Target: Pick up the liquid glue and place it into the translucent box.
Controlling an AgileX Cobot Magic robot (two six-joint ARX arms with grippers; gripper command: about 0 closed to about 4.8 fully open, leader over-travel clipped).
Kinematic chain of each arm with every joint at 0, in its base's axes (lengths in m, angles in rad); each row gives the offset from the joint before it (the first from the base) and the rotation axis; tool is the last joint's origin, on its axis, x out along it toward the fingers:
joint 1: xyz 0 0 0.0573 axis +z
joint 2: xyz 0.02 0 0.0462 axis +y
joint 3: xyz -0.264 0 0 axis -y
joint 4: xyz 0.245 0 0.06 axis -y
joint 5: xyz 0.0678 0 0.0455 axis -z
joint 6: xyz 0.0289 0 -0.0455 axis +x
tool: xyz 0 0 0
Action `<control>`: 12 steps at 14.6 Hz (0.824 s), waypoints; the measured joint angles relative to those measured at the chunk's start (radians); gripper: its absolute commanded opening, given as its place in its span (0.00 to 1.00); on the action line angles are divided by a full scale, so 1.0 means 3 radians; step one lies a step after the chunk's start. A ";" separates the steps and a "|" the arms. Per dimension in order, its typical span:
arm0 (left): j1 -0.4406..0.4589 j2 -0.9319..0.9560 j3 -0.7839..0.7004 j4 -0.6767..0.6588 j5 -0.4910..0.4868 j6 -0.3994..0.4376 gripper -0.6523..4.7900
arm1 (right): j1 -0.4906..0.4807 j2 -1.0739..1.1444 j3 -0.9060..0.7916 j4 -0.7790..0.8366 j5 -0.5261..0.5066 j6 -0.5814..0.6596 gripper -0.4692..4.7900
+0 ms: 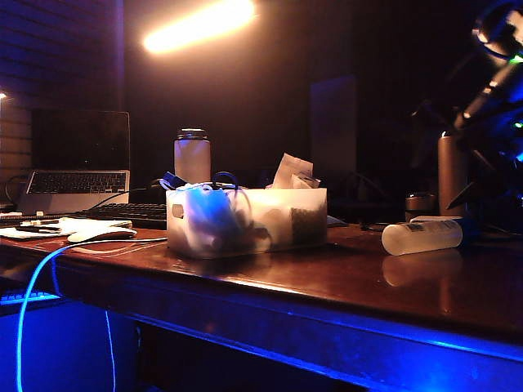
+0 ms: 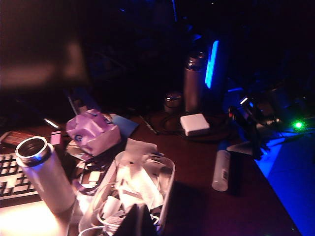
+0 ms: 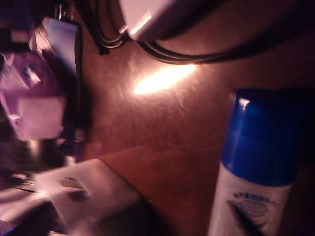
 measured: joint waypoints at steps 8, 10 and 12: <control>0.0001 0.0000 0.0000 -0.0003 0.0011 0.0000 0.11 | 0.0081 0.0025 0.0136 -0.0521 0.0547 -0.0481 1.00; 0.0001 0.0000 0.0000 -0.0001 0.0011 0.0000 0.11 | 0.0092 0.0125 0.0137 -0.0528 0.0568 -0.0506 1.00; 0.0001 0.0000 0.0000 -0.0013 0.0013 0.0000 0.11 | 0.0100 0.0280 0.0163 -0.0524 0.0562 -0.0507 1.00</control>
